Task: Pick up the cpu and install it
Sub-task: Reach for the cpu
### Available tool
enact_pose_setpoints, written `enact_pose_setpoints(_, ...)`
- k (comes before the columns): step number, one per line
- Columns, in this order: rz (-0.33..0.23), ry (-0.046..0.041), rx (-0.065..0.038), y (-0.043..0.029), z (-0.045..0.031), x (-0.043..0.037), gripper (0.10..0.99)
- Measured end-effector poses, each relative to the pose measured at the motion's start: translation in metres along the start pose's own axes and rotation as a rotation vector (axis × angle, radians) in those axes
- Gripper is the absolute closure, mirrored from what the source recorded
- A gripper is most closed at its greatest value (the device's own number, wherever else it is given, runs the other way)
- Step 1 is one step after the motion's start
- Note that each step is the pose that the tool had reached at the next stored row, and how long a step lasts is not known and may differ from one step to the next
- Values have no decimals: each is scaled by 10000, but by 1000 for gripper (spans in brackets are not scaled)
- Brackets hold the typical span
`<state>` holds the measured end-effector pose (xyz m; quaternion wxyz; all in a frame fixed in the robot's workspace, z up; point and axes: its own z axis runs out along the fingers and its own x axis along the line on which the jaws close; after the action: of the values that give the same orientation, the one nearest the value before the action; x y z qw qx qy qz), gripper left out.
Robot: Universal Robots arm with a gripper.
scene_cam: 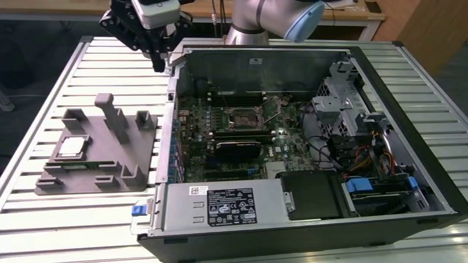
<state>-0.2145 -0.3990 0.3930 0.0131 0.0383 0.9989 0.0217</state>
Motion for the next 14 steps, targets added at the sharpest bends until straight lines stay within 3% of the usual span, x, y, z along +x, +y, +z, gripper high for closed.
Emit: enact_pose_setpoints(14,6,0,1,-16,-6,210,980)
